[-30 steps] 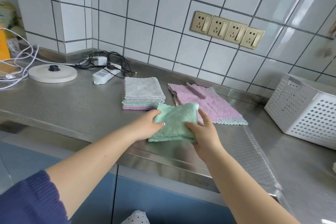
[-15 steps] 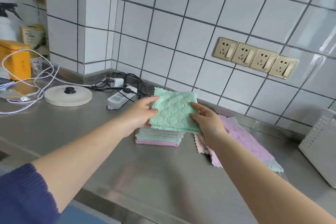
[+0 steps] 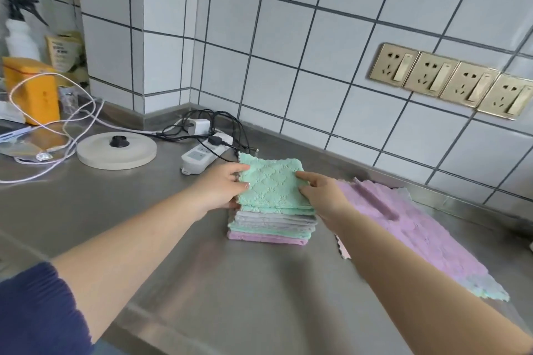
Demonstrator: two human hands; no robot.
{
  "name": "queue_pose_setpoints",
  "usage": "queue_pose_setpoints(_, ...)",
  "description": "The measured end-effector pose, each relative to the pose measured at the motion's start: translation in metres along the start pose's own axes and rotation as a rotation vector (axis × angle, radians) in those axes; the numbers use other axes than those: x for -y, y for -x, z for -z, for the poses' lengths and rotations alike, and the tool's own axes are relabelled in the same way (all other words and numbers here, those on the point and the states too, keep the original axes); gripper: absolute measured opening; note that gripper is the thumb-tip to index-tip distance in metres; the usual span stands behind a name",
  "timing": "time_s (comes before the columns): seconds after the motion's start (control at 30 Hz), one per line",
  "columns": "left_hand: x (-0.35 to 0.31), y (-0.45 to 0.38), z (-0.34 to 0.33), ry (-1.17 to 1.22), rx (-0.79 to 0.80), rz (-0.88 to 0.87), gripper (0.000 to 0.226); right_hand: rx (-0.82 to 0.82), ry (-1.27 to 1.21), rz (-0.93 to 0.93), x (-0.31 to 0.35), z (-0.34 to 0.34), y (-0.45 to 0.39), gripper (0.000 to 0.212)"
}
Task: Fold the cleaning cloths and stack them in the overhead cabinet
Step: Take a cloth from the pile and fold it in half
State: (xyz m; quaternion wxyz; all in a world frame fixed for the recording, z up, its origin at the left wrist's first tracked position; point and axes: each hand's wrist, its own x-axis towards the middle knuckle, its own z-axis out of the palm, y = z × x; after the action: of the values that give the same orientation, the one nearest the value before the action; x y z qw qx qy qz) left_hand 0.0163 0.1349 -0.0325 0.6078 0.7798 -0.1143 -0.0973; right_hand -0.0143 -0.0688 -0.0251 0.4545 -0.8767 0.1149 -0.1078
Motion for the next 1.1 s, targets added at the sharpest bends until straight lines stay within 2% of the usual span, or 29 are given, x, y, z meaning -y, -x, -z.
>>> queue_pose_setpoints(0.13,0.005,0.005,-0.004,-0.056,-0.051,-0.082,0.047,0.022,0.063,0.014,-0.001,0.006,0.007,0.040)
queue_pose_setpoints(0.27,0.023,0.022,-0.005,-0.160,-0.080,-0.199,0.071,-0.104,0.281,0.294,-0.007,0.019,0.026,0.023)
queue_pose_setpoints(0.3,0.026,0.025,-0.005,-0.190,-0.083,-0.226,0.071,-0.114,0.342,0.364,-0.012,0.023,0.031,0.022)
queue_pose_setpoints(0.47,0.030,0.034,-0.011,-0.320,-0.187,-0.348,0.047,-0.054,0.540,0.513,-0.027,0.028,0.042,0.023)
queue_pose_setpoints(0.67,0.031,0.033,-0.013,-0.260,-0.192,-0.371,0.028,-0.136,0.603,0.561,-0.024,0.021,0.042,0.018)
queue_pose_setpoints(0.83,0.034,0.031,-0.011,-0.280,-0.155,-0.410,0.043,-0.179,0.593,0.546,-0.025,0.024,0.042,0.015)
queue_pose_setpoints(1.1,0.038,0.027,-0.012,-0.289,-0.138,-0.390,0.033,-0.201,0.596,0.494,-0.030,0.024,0.045,0.018)
